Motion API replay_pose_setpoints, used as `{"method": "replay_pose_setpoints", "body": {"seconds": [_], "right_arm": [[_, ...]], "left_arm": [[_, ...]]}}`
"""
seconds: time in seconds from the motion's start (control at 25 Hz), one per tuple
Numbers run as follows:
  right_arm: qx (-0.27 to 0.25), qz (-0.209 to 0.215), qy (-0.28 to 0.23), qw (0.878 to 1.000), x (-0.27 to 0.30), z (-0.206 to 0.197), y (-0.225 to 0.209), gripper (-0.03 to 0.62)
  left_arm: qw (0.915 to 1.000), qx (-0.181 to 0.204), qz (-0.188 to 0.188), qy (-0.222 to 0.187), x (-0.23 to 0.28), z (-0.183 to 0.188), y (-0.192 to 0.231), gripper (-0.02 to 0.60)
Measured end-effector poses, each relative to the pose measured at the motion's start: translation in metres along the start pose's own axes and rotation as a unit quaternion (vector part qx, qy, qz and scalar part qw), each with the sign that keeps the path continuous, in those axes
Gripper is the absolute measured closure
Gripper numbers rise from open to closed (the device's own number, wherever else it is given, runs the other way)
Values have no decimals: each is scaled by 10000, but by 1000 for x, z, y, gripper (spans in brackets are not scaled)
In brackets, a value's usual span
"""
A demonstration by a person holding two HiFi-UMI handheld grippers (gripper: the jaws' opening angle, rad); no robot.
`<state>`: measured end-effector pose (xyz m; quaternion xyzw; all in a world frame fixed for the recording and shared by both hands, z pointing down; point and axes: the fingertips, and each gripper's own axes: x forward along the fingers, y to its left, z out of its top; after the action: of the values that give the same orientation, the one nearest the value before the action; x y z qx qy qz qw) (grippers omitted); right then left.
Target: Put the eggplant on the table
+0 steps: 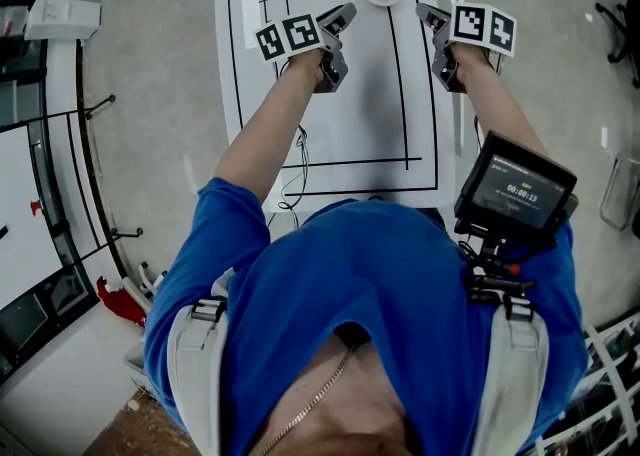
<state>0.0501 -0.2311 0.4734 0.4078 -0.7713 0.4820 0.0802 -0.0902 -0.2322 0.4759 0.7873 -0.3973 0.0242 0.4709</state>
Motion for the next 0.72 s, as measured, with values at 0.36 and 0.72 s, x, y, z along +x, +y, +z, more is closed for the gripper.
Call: {"method": "replay_pose_setpoints", "body": {"seconds": [0.36,0.72], "right_arm": [[-279,230,-178,9992,-39,-17,35,589],[-502,483,-369,9969,-84,-49,74,589]], "left_arm": [[9994,15,-178,-308,-51,-11,-29,557],[9979,-68,-349,-542,-107,-37,-51,572]]}}
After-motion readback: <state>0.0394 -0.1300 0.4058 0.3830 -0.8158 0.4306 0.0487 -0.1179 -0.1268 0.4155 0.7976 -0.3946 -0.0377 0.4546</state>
